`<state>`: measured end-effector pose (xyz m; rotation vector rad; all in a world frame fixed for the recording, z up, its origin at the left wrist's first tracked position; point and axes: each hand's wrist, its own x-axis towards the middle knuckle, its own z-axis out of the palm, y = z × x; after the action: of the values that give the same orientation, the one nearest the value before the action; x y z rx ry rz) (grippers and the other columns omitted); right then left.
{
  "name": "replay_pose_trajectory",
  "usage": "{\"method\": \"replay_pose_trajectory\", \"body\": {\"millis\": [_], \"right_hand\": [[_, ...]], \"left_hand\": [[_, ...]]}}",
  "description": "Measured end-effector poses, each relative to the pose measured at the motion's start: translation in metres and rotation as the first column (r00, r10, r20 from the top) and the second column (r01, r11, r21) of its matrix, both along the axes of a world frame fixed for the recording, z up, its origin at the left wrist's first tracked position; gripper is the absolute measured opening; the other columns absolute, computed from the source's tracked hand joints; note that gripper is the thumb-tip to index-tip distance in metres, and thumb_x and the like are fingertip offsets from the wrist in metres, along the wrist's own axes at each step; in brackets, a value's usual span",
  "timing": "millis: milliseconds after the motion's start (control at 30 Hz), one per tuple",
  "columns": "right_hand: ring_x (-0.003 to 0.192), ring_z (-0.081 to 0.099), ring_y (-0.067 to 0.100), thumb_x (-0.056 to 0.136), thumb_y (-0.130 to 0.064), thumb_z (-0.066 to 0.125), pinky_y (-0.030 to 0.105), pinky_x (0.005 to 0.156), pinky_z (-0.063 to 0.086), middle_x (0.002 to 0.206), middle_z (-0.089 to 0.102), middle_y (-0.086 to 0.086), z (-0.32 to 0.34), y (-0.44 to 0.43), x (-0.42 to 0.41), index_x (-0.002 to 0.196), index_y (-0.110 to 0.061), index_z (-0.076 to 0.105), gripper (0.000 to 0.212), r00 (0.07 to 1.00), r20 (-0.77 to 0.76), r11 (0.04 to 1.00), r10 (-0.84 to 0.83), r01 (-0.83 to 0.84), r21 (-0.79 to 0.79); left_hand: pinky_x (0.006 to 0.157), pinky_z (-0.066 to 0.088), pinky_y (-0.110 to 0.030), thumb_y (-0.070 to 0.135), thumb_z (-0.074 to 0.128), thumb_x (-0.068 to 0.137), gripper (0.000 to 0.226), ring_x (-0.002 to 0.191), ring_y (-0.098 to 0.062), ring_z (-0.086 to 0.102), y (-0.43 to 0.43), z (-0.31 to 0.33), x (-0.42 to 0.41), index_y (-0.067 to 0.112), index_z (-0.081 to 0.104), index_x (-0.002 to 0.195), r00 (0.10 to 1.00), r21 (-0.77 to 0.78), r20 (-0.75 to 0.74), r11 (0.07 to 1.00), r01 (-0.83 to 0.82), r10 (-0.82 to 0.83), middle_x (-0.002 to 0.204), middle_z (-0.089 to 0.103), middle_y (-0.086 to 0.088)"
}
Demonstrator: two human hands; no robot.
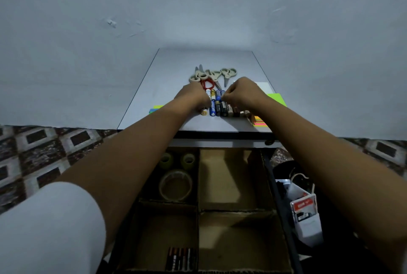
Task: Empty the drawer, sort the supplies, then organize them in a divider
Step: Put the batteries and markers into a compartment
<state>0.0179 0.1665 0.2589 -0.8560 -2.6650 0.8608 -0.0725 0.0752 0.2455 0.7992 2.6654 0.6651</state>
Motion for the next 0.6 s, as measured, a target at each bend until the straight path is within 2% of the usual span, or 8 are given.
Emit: {"method": "replay_pose_trajectory", "body": {"millis": [67,167,267,333,433,567,600], "right_hand": [[0.064,0.048,0.024,0.084,-0.011,0.062,0.035,0.067,0.047,0.075,0.055,0.017,0.0,-0.001,-0.006,0.1,0.013,0.065,0.029,0.998,0.047,0.999,0.033,-0.034,0.015],[0.06,0.046,0.022,0.081,-0.012,0.064,0.031,0.059,0.041,0.071,0.052,0.014,0.001,-0.005,-0.015,0.088,0.004,0.064,0.017,0.99,0.106,0.993,0.093,-0.1,0.065],[0.074,0.049,0.023,0.083,-0.014,0.064,0.024,0.049,0.033,0.071,0.052,0.011,0.006,-0.009,-0.022,0.075,0.002,0.059,0.019,0.973,0.191,0.975,0.126,-0.157,0.157],[0.078,0.046,0.02,0.087,-0.015,0.061,0.022,0.048,0.03,0.063,0.042,0.004,0.009,-0.014,-0.025,0.06,-0.008,0.043,0.034,0.959,0.249,0.948,0.139,-0.201,0.245],[0.083,0.043,0.02,0.087,-0.02,0.062,0.025,0.05,0.03,0.063,0.034,0.001,0.007,-0.019,-0.028,0.059,-0.013,0.031,0.043,0.946,0.297,0.911,0.129,-0.232,0.342],[0.083,0.044,0.022,0.079,-0.026,0.072,0.029,0.061,0.037,0.073,0.045,0.006,-0.001,-0.021,-0.036,0.064,-0.009,0.037,0.041,0.946,0.303,0.923,0.111,-0.211,0.32],[0.083,0.044,0.022,0.078,-0.027,0.073,0.028,0.058,0.037,0.07,0.044,0.005,-0.002,-0.022,-0.037,0.064,-0.009,0.037,0.042,0.945,0.307,0.926,0.117,-0.215,0.31]], "left_hand": [[0.049,0.035,-0.024,0.016,0.065,0.082,0.015,0.063,-0.017,0.051,-0.003,0.003,-0.004,0.007,0.054,0.078,0.998,0.041,0.069,0.999,-0.013,0.01,0.08,0.057,-0.006],[0.045,0.032,-0.022,0.013,0.064,0.084,0.023,0.048,-0.013,0.043,-0.012,0.013,-0.008,0.008,0.049,0.068,0.98,0.119,0.194,0.991,-0.06,0.036,0.08,0.059,-0.008],[0.045,0.029,-0.022,0.012,0.064,0.083,0.023,0.046,-0.015,0.037,-0.022,0.025,-0.011,0.007,0.048,0.067,0.981,0.132,0.188,0.988,-0.076,0.051,0.081,0.06,-0.009],[0.044,0.028,-0.023,0.011,0.062,0.084,0.025,0.046,-0.016,0.036,-0.028,0.03,-0.013,0.005,0.046,0.066,0.98,0.139,0.193,0.987,-0.079,0.051,0.084,0.06,-0.011],[0.035,0.026,-0.014,0.009,0.06,0.087,0.027,0.045,-0.015,0.035,-0.034,0.032,-0.017,0.004,0.045,0.065,0.976,0.156,0.208,0.983,-0.095,0.061,0.088,0.059,-0.012],[0.033,0.023,-0.008,0.01,0.06,0.087,0.023,0.044,-0.013,0.034,-0.041,0.031,-0.02,0.004,0.049,0.069,0.97,0.18,0.234,0.977,-0.115,0.071,0.09,0.06,-0.012],[0.033,0.023,-0.009,0.011,0.06,0.087,0.022,0.044,-0.014,0.033,-0.042,0.031,-0.021,0.004,0.05,0.069,0.968,0.178,0.241,0.977,-0.116,0.071,0.09,0.061,-0.012]]}}
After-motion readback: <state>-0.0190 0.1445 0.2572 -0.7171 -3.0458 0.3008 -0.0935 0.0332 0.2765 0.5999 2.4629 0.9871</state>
